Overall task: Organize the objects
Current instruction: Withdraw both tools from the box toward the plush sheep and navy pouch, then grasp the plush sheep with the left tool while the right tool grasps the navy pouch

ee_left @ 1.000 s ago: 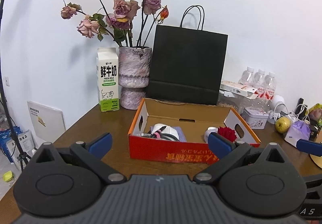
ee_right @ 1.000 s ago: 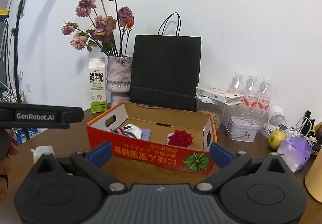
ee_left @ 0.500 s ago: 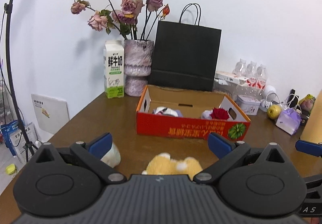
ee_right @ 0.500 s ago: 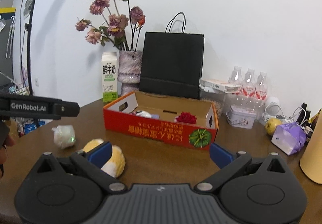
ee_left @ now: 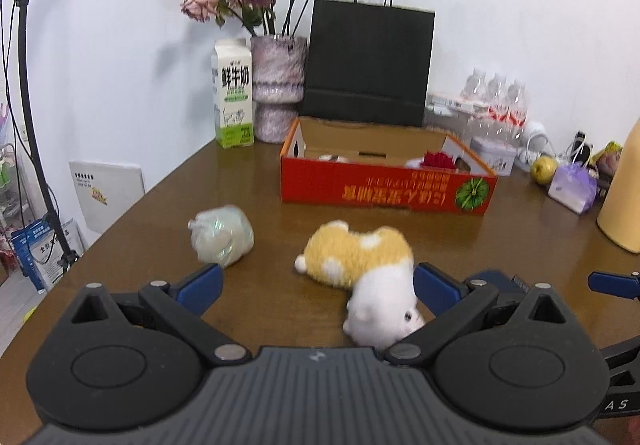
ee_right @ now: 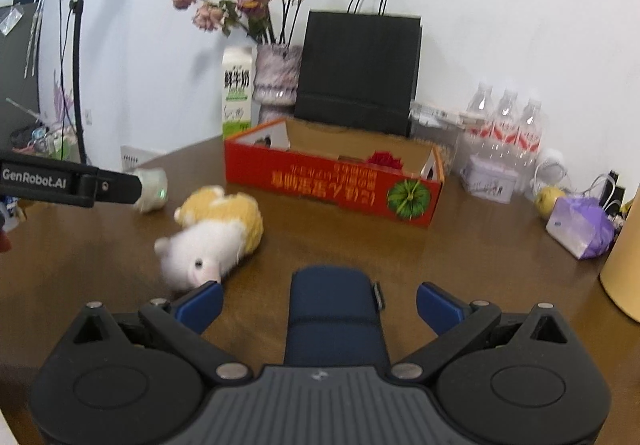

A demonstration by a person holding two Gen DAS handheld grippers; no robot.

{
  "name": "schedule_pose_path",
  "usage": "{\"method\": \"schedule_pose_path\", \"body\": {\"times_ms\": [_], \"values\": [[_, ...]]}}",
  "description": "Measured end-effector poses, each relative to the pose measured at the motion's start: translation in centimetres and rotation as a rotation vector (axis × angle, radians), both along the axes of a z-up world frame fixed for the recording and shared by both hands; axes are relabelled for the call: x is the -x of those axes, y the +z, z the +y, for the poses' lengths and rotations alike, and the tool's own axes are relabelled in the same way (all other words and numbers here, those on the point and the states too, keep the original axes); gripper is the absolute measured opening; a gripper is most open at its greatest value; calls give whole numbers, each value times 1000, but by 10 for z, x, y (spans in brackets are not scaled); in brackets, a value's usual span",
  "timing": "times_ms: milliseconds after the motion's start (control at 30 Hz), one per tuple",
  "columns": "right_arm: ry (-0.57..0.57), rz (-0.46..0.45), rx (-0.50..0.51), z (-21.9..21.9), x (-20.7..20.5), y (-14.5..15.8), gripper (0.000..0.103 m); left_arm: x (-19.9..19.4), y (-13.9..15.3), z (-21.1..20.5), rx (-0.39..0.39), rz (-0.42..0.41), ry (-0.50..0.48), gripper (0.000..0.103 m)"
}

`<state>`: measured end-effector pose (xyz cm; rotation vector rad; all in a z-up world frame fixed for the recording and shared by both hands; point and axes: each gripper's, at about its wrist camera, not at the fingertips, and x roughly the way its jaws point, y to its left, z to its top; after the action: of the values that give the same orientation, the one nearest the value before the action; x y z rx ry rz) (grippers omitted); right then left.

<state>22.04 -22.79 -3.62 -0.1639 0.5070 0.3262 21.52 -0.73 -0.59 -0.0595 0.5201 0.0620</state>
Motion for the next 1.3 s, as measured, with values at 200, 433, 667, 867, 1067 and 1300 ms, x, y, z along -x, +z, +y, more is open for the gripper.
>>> {"method": "schedule_pose_path", "body": {"times_ms": [200,433,667,867,1067,1300], "values": [[6,73,53,-6,-8,-25,103,1,-17,0,-3,64,2,103],[-9,167,86,-13,-38,-48,103,0,-27,-2,-13,101,-4,103],[-7,227,-13,-19,-68,-54,103,-4,-31,-6,-22,128,-6,103],[-10,203,-20,-20,-70,-56,102,-6,-32,-9,-28,136,-10,103],[30,142,-16,-14,-56,-52,67,-9,-33,-12,-34,143,-14,103],[-47,81,-65,-27,-50,-45,61,-15,-32,-16,-36,139,-29,103]]}}
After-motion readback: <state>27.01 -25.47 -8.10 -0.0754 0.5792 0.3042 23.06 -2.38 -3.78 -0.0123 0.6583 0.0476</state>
